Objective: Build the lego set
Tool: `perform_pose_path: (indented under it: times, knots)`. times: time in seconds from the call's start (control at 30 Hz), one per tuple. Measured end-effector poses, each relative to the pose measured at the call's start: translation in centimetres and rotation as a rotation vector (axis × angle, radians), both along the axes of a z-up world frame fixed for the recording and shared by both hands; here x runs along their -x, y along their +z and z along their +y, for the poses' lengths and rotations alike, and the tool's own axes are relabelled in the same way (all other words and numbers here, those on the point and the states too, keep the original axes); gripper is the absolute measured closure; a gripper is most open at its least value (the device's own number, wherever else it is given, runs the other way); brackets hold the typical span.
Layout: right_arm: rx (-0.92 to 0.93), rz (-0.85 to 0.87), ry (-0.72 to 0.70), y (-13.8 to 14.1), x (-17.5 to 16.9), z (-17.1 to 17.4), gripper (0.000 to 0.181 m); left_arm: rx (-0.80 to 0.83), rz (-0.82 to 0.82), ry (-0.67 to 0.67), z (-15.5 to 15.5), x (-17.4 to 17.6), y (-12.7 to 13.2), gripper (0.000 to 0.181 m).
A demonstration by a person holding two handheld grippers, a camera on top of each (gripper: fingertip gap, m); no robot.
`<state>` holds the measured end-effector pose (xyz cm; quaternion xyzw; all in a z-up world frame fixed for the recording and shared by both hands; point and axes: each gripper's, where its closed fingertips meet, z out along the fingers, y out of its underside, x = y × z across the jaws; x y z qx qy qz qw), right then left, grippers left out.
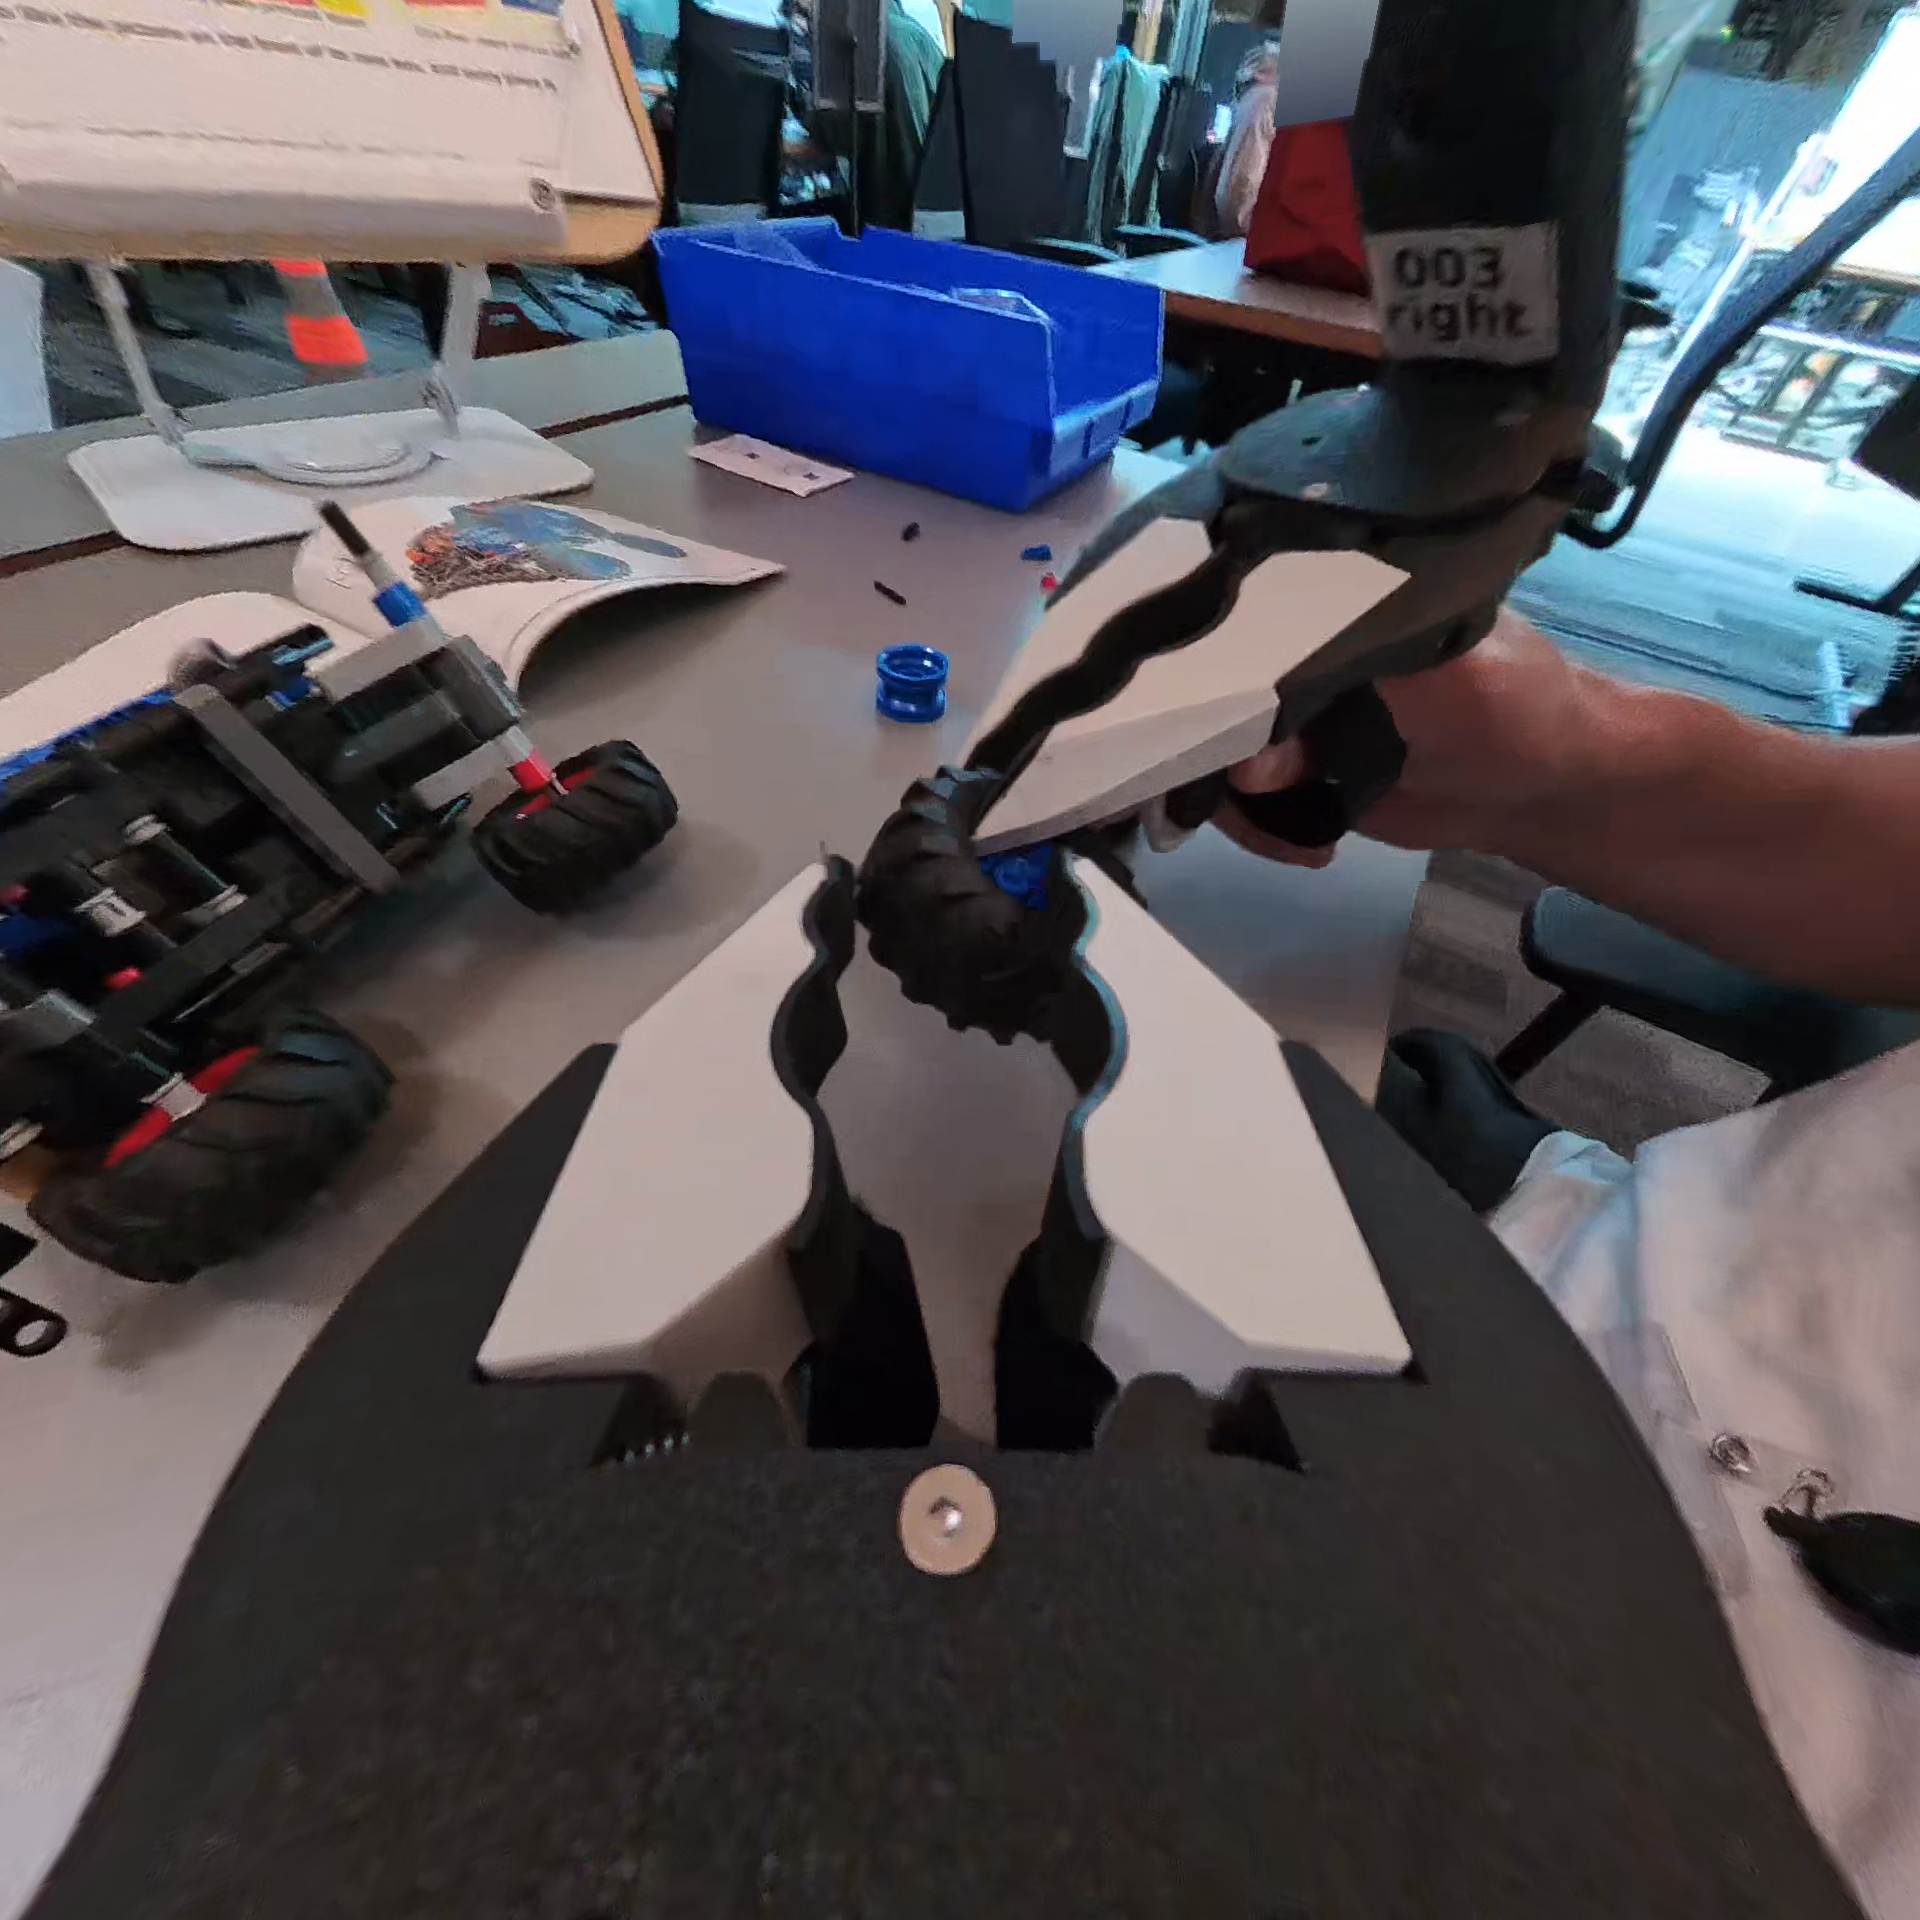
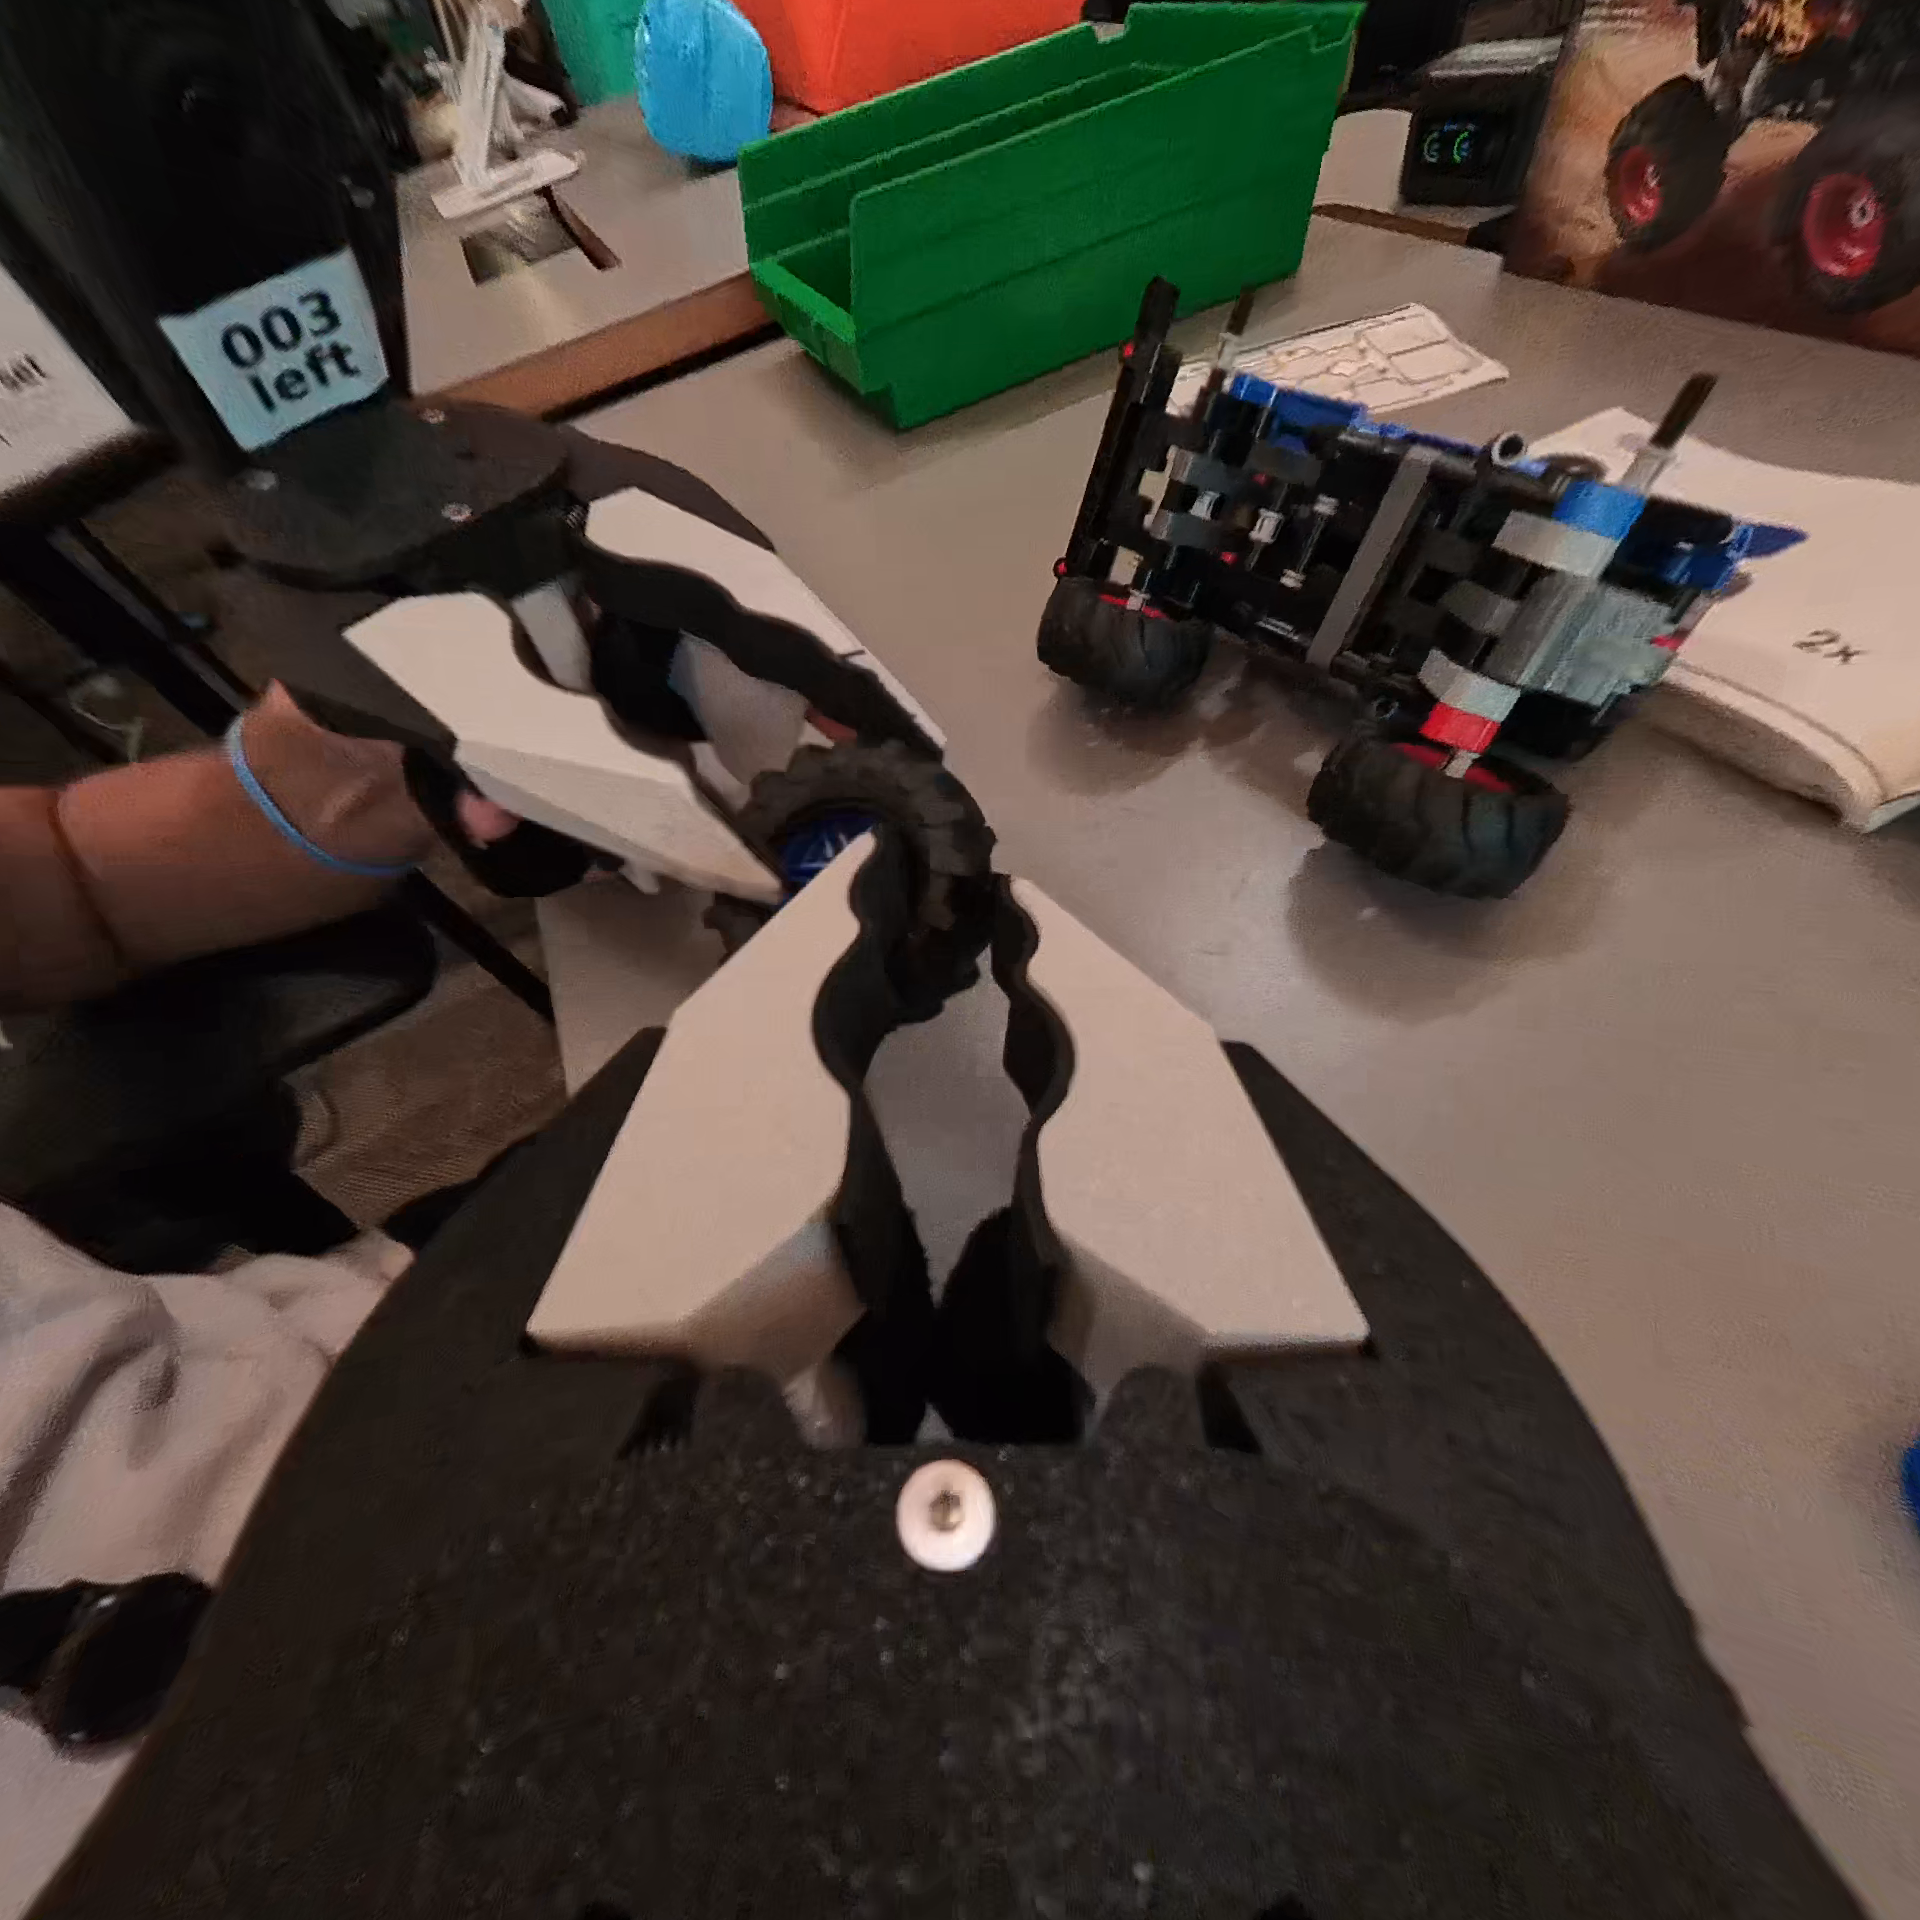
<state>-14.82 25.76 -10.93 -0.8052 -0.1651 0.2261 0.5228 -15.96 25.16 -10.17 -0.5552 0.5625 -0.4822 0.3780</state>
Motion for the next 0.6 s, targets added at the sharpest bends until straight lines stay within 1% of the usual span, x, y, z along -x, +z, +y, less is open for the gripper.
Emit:
perform_pose_path:
  times: [0.03, 0.1, 0.17, 0.23, 0.27, 0.33, 0.37, 0.4, 0.43, 0.5, 0.57, 0.6]
  knots:
    - [0.016, 0.056, 0.001, -0.1, 0.2, 0.0, 0.165, 0.016, 0.021, -0.021, -0.2, 0.1, -0.4, 0.133]
    - [0.015, 0.139, -0.023, 0.1, 0.0, 0.3, 0.165, 0.015, 0.046, -0.055, -0.3, 0.6, -1.0, 0.116]
    - [0.027, 0.218, -0.038, 0.5, -0.2, 0.3, 0.165, 0.011, 0.051, -0.077, -0.6, 0.9, -1.2, 0.106]
    - [0.028, 0.298, -0.058, 0.8, 0.1, 0.4, 0.164, 0.01, 0.047, -0.087, -1.1, 0.5, -1.1, 0.104]
    - [0.034, 0.315, -0.081, 0.7, 0.2, 0.6, 0.164, 0.013, 0.043, -0.074, -1.2, 0.1, -1.0, 0.104]
    - [-0.021, 0.27, -0.151, 0.7, 0.3, 0.9, 0.163, 0.063, 0.026, -0.003, -0.2, -0.5, -0.7, 0.118]
    - [-0.055, 0.236, -0.182, 0.8, 0.1, 1.0, 0.162, 0.102, 0.024, 0.026, 0.5, -0.6, -0.7, 0.132]
    - [-0.083, 0.201, -0.198, 0.8, 0.1, 1.0, 0.162, 0.139, 0.022, 0.034, 0.8, -0.6, -0.6, 0.142]
    - [-0.101, 0.165, -0.197, 0.7, 0.3, 0.9, 0.161, 0.162, 0.03, 0.033, 1.0, -0.6, -0.7, 0.148]
    - [-0.146, 0.07, -0.157, 0.5, 0.4, 0.7, 0.16, 0.183, 0.067, 0.019, 1.0, -0.3, -1.2, 0.151]
    - [-0.197, -0.07, -0.114, 0.5, 0.0, 0.6, 0.148, 0.22, 0.101, -0.005, 0.6, -0.2, -1.6, 0.153]
    - [-0.233, -0.145, -0.072, 0.6, 0.1, 0.5, 0.148, 0.236, 0.118, -0.028, 0.3, -0.1, -1.7, 0.153]
